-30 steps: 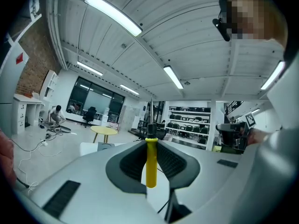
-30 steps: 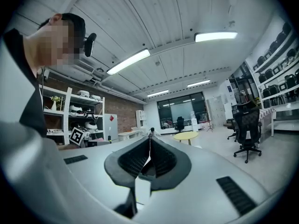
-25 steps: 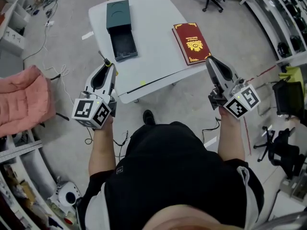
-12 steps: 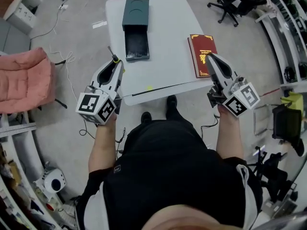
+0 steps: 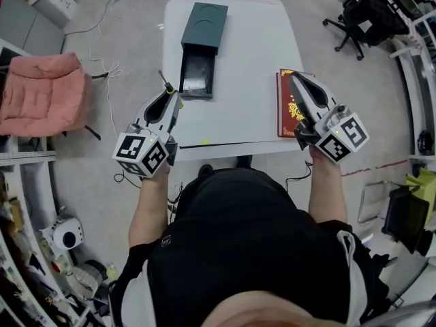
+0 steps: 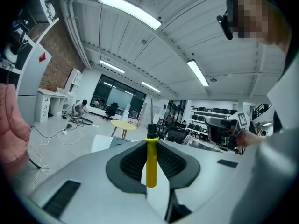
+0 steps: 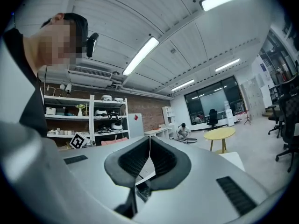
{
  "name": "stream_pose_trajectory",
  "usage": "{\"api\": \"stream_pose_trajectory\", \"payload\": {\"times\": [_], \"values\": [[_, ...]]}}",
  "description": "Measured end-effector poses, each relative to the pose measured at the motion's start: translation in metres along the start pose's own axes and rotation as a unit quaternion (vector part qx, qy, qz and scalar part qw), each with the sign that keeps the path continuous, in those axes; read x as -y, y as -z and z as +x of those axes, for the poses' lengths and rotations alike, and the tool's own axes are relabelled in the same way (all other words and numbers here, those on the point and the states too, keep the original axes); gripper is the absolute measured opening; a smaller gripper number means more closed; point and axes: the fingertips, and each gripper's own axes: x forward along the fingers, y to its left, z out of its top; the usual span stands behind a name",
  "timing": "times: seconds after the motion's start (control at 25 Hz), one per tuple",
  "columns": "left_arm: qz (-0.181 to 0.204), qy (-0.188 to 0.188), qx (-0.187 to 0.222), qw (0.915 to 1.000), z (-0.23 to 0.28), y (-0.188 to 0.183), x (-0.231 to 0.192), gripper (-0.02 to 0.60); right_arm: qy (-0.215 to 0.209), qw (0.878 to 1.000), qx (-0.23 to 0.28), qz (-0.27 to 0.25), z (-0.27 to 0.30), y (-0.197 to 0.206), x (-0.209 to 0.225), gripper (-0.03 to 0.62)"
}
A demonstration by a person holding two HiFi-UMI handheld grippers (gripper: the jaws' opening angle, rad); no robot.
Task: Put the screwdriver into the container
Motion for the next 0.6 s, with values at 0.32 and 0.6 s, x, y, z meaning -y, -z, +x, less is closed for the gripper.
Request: {"api": "stream_pose_trajectory", "payload": {"times": [0.32,0.6], "values": [[-0.005,-0.063,-0.011,0.9979,0.047,0.000,0.019,0.075,-0.067,0.997,-0.007,0.027,0.007,-0.003,0.071,0.031],[0.002,-0.111,-0.022,0.9936,0.074,0.003,0.029,0.075,-0.113,0.992,-0.023,0.045,0.001,0.006,0.107,0.031]]}}
